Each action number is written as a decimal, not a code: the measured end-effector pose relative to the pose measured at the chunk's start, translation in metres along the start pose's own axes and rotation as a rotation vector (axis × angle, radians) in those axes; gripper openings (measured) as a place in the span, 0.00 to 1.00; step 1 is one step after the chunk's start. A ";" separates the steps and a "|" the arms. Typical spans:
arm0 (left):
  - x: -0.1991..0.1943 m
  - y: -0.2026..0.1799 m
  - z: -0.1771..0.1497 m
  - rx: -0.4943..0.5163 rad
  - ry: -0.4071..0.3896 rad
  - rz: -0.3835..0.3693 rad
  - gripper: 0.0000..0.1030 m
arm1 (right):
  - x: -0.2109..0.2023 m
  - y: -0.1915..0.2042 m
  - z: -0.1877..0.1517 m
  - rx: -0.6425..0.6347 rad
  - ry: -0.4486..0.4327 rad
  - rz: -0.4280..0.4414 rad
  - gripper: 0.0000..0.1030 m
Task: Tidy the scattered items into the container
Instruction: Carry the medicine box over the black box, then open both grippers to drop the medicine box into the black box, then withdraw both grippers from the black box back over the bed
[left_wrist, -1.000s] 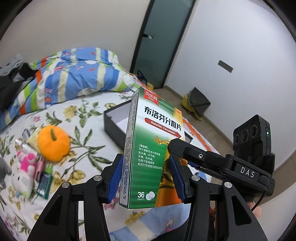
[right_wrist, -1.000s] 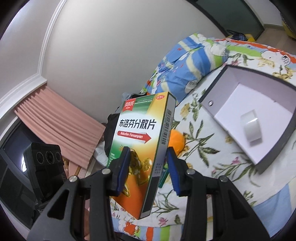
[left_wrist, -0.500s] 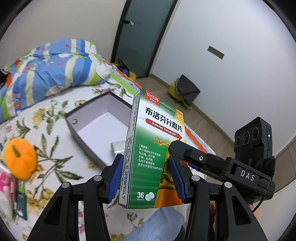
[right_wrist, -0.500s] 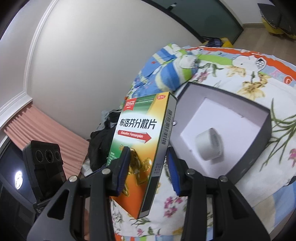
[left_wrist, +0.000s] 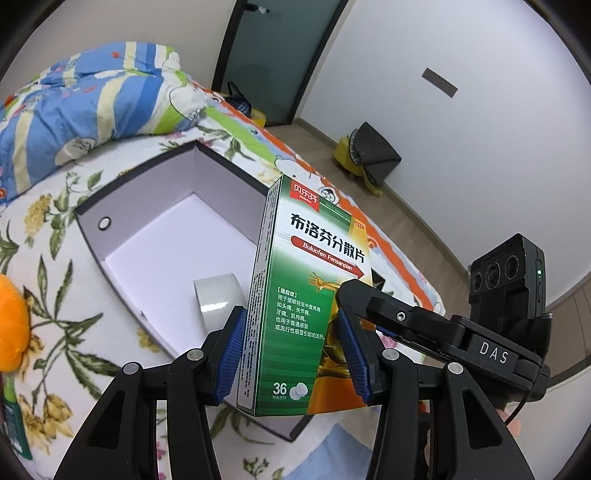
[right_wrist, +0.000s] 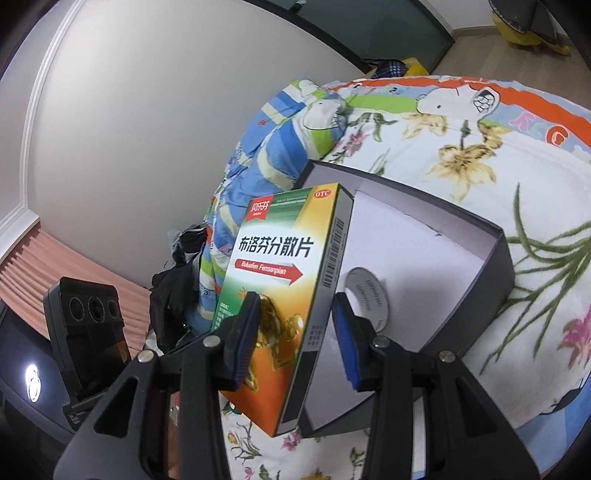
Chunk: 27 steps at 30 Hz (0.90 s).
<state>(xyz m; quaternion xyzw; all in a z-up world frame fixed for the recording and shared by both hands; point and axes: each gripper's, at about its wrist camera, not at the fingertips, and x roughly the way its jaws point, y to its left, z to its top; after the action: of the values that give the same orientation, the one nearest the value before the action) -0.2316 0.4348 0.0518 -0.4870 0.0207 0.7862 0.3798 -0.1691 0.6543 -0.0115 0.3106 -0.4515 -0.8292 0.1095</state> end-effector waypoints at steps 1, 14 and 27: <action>0.004 0.000 0.000 0.001 0.005 -0.001 0.49 | 0.001 -0.004 0.000 0.005 0.001 -0.004 0.40; 0.018 -0.002 0.002 0.034 -0.002 0.024 0.49 | 0.003 -0.020 0.003 0.011 -0.034 -0.027 0.42; -0.024 0.031 -0.009 -0.062 -0.039 0.058 0.49 | -0.023 -0.017 -0.010 0.086 -0.108 -0.027 0.88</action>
<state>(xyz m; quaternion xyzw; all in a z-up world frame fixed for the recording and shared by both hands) -0.2379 0.3958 0.0550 -0.4822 0.0029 0.8066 0.3418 -0.1431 0.6684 -0.0196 0.2757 -0.4877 -0.8262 0.0604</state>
